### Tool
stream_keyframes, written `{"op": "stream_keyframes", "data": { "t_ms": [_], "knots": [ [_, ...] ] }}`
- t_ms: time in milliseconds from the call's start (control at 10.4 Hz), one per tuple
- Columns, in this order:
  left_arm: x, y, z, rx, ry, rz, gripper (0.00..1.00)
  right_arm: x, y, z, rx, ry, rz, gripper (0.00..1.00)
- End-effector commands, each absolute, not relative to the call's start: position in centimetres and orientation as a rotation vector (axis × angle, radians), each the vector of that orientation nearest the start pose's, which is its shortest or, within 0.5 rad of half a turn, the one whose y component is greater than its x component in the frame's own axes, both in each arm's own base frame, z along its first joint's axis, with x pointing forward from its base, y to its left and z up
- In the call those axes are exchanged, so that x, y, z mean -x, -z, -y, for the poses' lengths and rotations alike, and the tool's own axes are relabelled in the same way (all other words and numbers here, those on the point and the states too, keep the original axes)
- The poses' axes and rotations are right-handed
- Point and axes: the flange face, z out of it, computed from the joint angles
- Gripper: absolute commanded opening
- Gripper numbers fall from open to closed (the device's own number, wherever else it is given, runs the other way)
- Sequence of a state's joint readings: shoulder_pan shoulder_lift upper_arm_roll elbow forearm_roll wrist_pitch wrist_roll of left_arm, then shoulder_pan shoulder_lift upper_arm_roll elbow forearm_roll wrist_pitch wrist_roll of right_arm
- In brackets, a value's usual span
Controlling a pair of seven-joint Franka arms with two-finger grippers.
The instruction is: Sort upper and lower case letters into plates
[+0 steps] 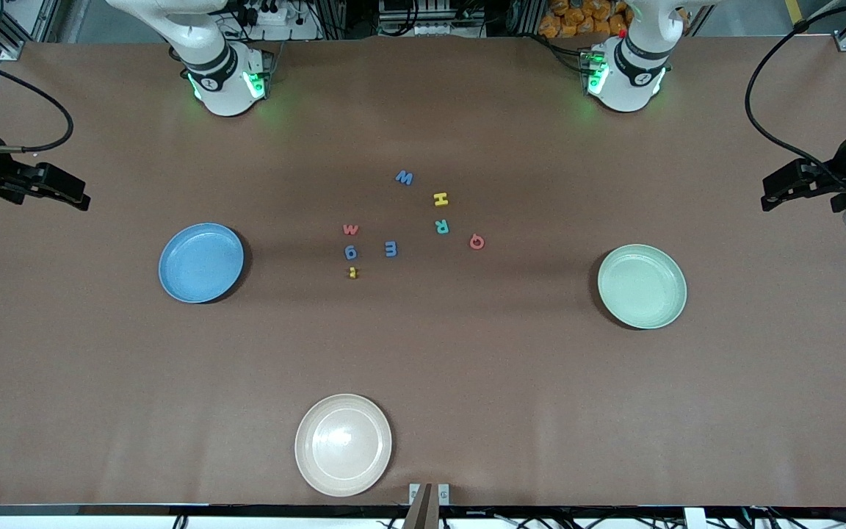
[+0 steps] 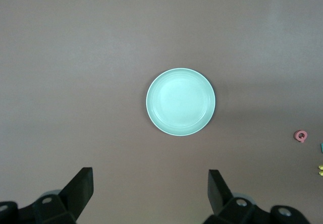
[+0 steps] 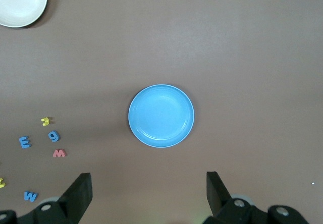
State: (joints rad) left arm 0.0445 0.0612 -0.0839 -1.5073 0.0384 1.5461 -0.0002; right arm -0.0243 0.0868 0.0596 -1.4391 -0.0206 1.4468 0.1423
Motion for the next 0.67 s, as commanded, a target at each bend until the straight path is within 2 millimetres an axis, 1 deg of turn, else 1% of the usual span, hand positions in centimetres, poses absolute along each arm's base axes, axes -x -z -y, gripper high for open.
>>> {"op": "stream_keyframes", "data": {
  "t_ms": [0,193,289,386,482,578],
  "knots": [
    [-57.1,-62.4,1.4,3.102,-0.018,-0.077,1.00,-56.9,-62.5,-1.8,3.152,-0.124,-0.157,1.00],
    [-57.1,-62.4,1.4,3.098,-0.018,-0.062,1.00,-56.8,-62.5,-2.0,3.152,-0.126,-0.154,1.00],
    [-57.1,-62.4,1.4,3.099,-0.018,-0.081,1.00,-56.9,-62.1,-2.1,3.148,-0.143,-0.151,1.00],
    [-57.4,-62.0,1.0,3.112,-0.031,-0.087,1.00,-57.0,-61.9,-2.9,3.106,-0.152,-0.139,1.00],
    [-57.5,-61.3,1.5,3.158,-0.038,-0.116,1.00,-57.3,-61.0,-4.2,3.094,-0.167,-0.122,1.00],
    [-57.7,-59.5,2.3,3.169,-0.063,-0.127,1.00,-58.1,-60.2,-5.5,3.094,-0.151,-0.095,1.00]
  ]
}}
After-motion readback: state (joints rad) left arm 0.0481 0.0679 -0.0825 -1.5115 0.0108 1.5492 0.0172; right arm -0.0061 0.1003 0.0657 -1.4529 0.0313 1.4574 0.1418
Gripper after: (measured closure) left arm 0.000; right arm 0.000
